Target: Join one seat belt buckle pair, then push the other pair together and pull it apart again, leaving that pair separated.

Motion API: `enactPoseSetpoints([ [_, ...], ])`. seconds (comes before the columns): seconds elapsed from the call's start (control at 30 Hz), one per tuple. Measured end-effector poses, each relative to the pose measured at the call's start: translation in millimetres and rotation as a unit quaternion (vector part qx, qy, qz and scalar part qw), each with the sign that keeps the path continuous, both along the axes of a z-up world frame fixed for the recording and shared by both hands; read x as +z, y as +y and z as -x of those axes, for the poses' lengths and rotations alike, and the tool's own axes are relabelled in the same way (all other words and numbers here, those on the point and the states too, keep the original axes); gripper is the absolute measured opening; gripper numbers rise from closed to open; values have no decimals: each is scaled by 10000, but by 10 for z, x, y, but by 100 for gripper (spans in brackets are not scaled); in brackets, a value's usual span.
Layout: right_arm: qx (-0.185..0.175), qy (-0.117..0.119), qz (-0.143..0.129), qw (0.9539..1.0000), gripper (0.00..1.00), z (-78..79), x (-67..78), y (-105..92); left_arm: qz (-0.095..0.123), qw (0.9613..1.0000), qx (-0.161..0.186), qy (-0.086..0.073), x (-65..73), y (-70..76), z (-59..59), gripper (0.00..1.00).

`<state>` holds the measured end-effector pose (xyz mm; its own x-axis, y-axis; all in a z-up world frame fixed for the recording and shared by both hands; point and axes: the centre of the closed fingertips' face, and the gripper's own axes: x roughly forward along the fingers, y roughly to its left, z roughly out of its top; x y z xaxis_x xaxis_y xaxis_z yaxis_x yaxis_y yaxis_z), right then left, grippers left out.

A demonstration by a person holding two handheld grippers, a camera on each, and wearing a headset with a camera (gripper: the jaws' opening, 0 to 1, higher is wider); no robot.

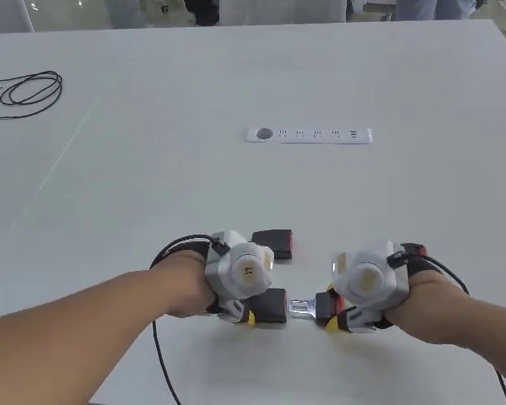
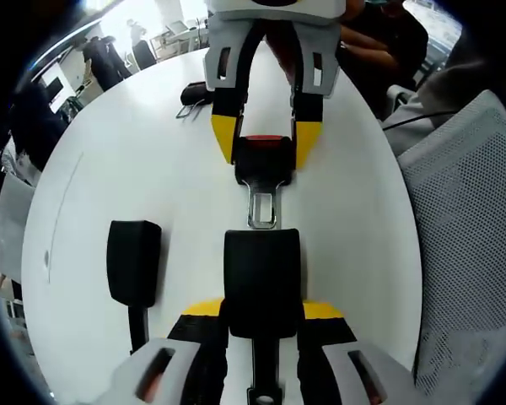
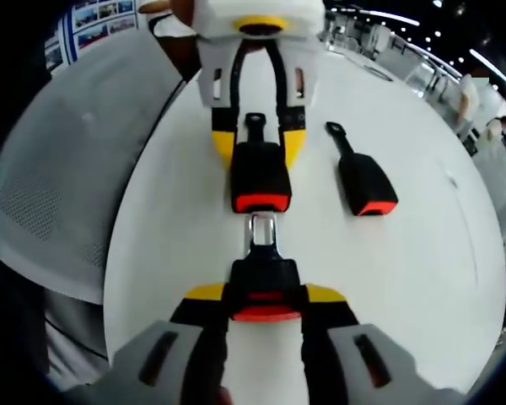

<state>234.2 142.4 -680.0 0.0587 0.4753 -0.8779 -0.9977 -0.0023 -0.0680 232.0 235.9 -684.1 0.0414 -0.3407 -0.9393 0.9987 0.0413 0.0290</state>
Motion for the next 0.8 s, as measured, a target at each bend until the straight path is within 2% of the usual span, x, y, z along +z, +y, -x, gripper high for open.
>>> enactPoseSetpoints([
  [0.33, 156, -47, 100, 9998, 32, -4, 10, 26, -132, 9999, 13, -2, 0, -2, 5, 31],
  [0.4, 185, 0, 25, 9998, 32, 21, 19, 81, -159, 9999, -22, -14, 0, -5, 12, 31],
  [0.43, 271, -77, 43, 9996, 32, 31, 16, 111, -178, 9998, -8, -15, 0, -4, 14, 31],
  [0.5, 252, -104, 25, 9996, 32, 32, 20, 143, -192, 9998, -8, -18, 0, -2, 14, 31],
  [0.53, 192, -59, -66, 9998, 32, 35, 21, 191, -192, 9998, -16, -14, 0, 0, 13, 31],
  [0.57, 143, -55, 65, 9999, 32, 30, -6, 156, -196, 9998, -25, -10, 0, 4, 11, 31],
  [0.67, 155, -60, -92, 9998, 31, 23, 2, 153, -225, 9997, -49, 14, -6, 1, 9, 31],
  [0.8, 137, -27, -140, 9998, 31, 20, 4, 164, -236, 9997, -83, 15, -7, -1, 12, 31],
])
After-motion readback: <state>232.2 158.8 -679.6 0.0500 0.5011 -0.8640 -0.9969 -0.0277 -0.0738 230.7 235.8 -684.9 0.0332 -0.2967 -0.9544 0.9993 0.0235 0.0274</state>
